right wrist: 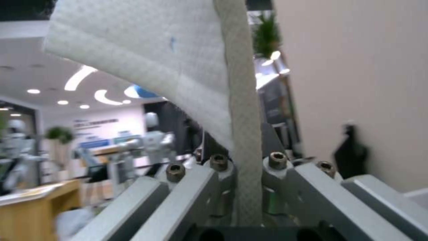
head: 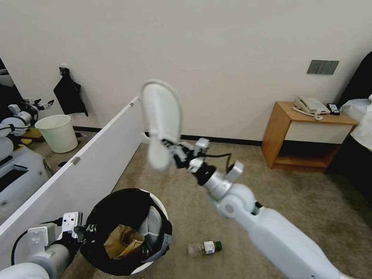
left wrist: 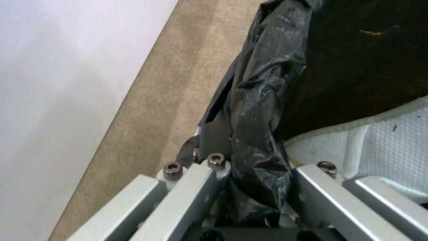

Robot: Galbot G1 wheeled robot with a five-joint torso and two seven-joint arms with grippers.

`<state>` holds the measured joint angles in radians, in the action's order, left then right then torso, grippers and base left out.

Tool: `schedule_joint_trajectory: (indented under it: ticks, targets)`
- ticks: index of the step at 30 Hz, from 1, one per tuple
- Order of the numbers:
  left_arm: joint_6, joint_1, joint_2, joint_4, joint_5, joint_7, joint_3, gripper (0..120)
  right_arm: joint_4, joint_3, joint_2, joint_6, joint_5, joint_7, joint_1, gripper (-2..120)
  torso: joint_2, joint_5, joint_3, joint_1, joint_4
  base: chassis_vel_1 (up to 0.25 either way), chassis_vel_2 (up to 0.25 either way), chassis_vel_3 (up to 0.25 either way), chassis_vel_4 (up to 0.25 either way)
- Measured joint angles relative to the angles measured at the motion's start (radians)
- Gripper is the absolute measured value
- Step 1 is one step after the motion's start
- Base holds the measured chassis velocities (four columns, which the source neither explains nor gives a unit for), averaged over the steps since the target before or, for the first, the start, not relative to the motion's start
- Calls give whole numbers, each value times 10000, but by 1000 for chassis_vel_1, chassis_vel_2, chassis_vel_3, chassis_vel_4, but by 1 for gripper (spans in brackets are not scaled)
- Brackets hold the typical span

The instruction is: Pick up the trash bin, then pick up the garbage from the floor and place it into the trash bin.

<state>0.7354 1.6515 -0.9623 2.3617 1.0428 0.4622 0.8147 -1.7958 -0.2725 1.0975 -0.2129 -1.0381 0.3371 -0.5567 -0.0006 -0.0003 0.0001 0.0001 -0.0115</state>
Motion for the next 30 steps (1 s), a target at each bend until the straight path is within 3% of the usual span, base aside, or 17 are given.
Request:
schedule_joint_trajectory:
  ticks: [12, 30]
  targets:
    - [0, 119, -35, 173, 4, 26, -38, 2, 241, -2194, 744, -406, -26, 673, 365, 1, 1, 0, -1, -1, 3, 0, 0, 0, 0]
    - [0, 152, -13, 272, 65, 32, -36, 2, 1281, -3028, 772, -652, 979, 1150, 108, 1, 0, 1, -1, -1, 1, 0, 0, 0, 0]
